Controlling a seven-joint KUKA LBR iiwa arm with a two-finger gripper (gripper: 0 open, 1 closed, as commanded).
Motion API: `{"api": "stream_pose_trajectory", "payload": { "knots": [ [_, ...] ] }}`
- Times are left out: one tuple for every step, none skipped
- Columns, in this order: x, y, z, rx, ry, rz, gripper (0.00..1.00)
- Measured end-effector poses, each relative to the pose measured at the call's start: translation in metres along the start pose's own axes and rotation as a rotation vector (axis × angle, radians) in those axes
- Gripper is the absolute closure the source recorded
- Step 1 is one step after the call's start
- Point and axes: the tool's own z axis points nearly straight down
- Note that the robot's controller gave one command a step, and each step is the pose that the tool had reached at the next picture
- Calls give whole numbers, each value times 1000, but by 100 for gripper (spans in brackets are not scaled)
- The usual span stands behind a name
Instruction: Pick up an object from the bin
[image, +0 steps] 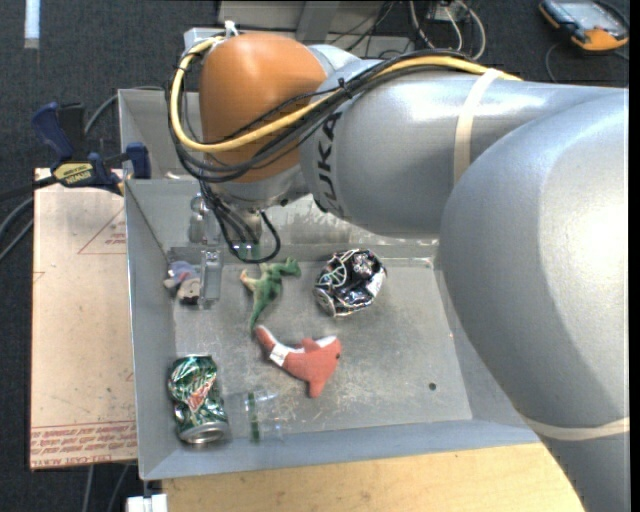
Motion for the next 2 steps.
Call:
{"api": "stream_pose_trajectory", "payload": {
  "knots": [
    [-2, -2, -6, -1, -7, 4, 0],
    [7, -12, 83, 0, 3, -185, 0]
  ]
}}
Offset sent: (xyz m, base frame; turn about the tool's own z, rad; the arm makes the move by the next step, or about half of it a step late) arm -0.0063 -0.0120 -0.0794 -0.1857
